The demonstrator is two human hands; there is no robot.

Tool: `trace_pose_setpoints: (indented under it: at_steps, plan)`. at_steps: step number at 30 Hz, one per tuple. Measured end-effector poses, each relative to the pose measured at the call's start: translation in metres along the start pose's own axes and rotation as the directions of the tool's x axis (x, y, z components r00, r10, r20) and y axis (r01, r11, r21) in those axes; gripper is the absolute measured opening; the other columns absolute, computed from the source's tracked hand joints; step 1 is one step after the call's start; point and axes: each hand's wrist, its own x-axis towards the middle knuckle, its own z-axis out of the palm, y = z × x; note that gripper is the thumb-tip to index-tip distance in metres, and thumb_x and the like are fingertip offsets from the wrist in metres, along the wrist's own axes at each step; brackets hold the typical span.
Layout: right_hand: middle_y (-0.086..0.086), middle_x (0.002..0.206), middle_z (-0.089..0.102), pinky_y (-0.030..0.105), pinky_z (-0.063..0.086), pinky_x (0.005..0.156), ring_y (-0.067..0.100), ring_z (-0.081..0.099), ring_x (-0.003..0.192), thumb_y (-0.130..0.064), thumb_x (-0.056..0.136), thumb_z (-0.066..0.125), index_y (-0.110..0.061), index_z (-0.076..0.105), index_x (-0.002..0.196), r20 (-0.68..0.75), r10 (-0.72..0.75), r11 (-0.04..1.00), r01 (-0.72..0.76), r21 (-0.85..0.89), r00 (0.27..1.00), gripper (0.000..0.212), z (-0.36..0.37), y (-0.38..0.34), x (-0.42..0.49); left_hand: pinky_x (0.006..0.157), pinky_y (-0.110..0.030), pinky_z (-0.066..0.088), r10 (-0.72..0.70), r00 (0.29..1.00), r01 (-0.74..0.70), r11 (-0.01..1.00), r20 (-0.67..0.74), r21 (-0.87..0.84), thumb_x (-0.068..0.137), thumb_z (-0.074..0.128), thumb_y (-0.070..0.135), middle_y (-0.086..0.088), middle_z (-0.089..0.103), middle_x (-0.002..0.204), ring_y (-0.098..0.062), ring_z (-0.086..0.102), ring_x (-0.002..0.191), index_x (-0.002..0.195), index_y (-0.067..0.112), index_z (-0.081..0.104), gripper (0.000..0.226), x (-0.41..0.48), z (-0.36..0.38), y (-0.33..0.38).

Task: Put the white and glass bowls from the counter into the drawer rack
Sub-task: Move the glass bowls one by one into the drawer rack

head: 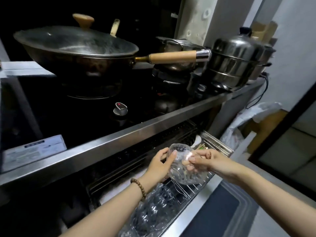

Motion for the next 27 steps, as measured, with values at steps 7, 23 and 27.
trace_pose_setpoints:
  at_steps: [7,23,27]
  plan:
    - [0.004,0.079,0.076,0.022,0.056,0.059,0.012,0.068,0.06,-0.022,0.079,0.068,-0.011,0.073,0.097,-0.106,0.209,0.978,-0.209,0.017,0.972,0.022,-0.019,0.059,0.06,0.105,-0.036,0.042,-0.079,0.997,0.076,0.983,0.013,0.166,0.089,0.054,0.044,0.0,0.045,0.144,-0.016,0.046,0.128,0.139,0.02,0.042,0.056,0.025,0.004,-0.069]
    - [0.013,0.102,0.065,0.027,0.057,0.057,0.015,0.061,0.067,-0.011,0.095,0.047,0.002,0.056,0.124,-0.077,0.609,0.769,-0.612,-0.186,0.789,0.033,-0.011,0.111,0.144,0.113,-0.044,-0.023,-0.054,0.982,-0.135,0.478,0.183,0.868,0.08,0.036,0.075,0.005,-0.001,0.16,-0.017,-0.016,0.146,0.15,0.03,0.004,0.089,0.039,-0.013,-0.158]
    - [0.006,0.074,0.063,0.031,0.055,0.064,0.016,0.06,0.06,-0.015,0.095,0.05,0.002,0.062,0.106,-0.118,0.628,0.742,-0.637,-0.208,0.77,0.023,-0.007,0.119,0.151,0.114,-0.044,-0.022,-0.044,0.982,-0.142,0.467,0.183,0.873,0.08,0.034,0.076,0.005,-0.001,0.16,-0.016,-0.016,0.145,0.15,0.029,0.004,0.089,0.039,-0.013,-0.163]
